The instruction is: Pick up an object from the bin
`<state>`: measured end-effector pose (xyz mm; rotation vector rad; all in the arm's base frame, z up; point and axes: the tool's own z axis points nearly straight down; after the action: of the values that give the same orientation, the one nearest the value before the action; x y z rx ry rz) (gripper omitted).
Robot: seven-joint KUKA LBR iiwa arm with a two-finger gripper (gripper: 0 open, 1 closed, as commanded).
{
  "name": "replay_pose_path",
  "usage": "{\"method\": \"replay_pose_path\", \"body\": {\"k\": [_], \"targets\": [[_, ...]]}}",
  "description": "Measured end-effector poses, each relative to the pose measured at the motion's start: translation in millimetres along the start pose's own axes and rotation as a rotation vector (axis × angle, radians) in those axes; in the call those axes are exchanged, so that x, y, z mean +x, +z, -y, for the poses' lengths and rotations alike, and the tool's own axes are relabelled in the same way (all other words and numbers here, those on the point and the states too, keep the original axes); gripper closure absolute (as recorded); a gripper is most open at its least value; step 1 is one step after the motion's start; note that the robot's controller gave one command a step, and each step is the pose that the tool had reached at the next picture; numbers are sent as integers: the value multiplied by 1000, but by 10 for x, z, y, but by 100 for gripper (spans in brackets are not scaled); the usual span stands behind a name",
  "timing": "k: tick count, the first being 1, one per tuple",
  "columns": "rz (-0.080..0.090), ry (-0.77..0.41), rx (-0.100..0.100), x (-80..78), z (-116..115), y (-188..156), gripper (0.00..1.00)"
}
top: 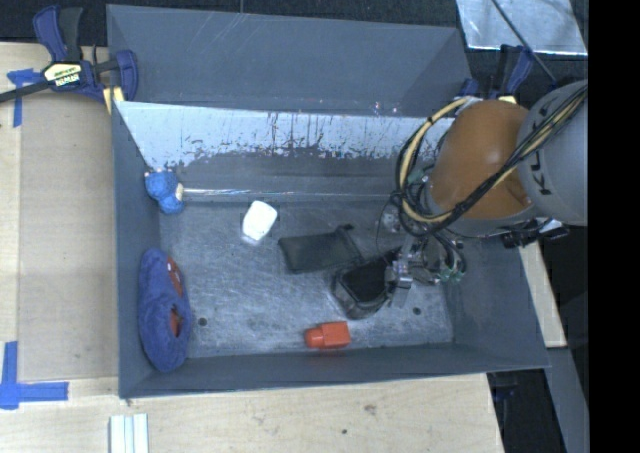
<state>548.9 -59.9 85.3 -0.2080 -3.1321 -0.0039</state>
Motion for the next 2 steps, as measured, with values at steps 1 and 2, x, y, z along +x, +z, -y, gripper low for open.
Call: {"method": "replay_pose_path", "body": {"k": [1, 2], "targets": [[31, -4, -1, -73, -21, -97, 100], [22, -5, 0, -38, -19, -36, 0]]}}
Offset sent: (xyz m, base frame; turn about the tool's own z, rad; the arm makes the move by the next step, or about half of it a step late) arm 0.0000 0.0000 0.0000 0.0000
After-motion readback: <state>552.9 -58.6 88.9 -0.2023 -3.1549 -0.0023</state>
